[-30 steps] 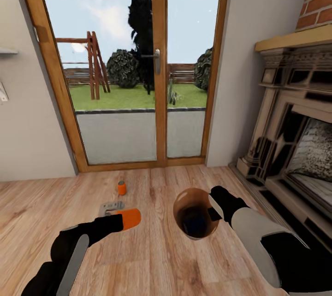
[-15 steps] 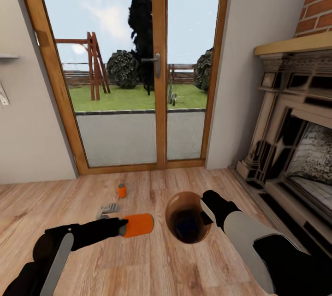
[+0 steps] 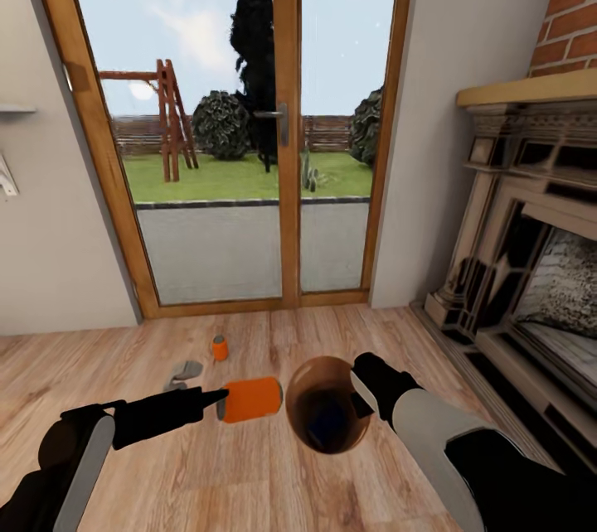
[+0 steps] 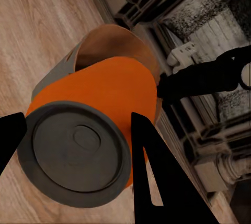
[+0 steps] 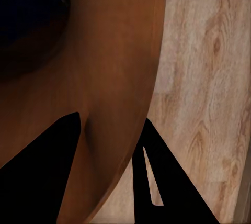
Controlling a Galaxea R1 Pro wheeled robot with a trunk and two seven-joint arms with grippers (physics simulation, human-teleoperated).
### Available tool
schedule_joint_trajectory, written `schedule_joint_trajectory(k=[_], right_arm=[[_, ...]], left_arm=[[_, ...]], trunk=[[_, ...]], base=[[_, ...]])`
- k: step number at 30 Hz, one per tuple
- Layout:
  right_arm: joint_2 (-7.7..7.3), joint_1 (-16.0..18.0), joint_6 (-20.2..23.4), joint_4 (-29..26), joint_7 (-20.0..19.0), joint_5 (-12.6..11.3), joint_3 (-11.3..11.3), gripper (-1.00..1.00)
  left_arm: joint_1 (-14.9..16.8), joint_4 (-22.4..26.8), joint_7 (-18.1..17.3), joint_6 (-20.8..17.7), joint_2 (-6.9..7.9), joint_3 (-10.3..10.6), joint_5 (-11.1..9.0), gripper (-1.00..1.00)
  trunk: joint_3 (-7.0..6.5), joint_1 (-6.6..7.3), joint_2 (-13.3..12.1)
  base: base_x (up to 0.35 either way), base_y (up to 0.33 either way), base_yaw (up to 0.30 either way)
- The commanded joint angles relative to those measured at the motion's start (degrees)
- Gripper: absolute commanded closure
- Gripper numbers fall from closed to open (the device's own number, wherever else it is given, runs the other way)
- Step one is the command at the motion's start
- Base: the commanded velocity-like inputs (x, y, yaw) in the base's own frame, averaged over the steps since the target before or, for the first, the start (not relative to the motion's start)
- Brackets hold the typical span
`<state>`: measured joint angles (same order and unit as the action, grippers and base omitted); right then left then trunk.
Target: Put the three can of soda from the living room inside the tash can in the kitchen.
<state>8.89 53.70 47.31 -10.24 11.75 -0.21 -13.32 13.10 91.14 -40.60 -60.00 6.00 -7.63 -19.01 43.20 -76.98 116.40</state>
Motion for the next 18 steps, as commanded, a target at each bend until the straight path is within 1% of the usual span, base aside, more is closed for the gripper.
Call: schedule_joint_trajectory(k=[1, 2, 3, 6, 7, 18], right_arm=[[0.05, 0.0, -0.03, -0.05, 0.03, 0.4, 0.0, 1.0], [0.15, -0.03, -0.42, 0.0, 0.03, 0.4, -0.01, 1.0], [0.3, -0.06, -1.14, 0.4, 0.03, 0.39, -0.08, 1.0], [0.63, -0.07, -1.67, 1.07, 0.02, 0.39, -0.21, 1.0], [1.07, -0.08, -1.84, 1.3, 0.04, 0.39, -0.29, 1.0], [1.11, -0.12, -2.06, 1.3, -0.04, 0.27, -0.58, 1.0]], left_arm=[[0.01, 0.0, -0.04, 0.0, 0.0, 0.0, -0.19, 1.0], [0.04, 0.0, -0.09, 0.0, -0.01, 0.01, -0.9, 1.0], [0.12, -0.01, -0.13, 0.0, -0.01, 0.06, -2.02, 1.0], [0.15, -0.05, -0.16, 0.0, -0.03, 0.11, -2.84, 1.0], [0.13, -0.07, -0.17, 0.0, -0.12, 0.13, -3.11, 1.0], [0.08, -0.08, -0.15, 0.0, -0.69, 0.66, -3.4, 1.0]], trunk=[[-0.19, 0.23, -0.41], [-0.37, 0.45, -0.81], [-0.55, 0.67, -1.21], [-1.09, 1.33, -2.42], [-1.27, 1.55, -2.82], [-1.27, 1.55, -2.82]], base=[[0.0, 0.0, 0.0], [0.0, 0.0, 0.0], [0.0, 0.0, 0.0], [0.0, 0.0, 0.0], [0.0, 0.0, 0.0], [0.0, 0.0, 0.0]])
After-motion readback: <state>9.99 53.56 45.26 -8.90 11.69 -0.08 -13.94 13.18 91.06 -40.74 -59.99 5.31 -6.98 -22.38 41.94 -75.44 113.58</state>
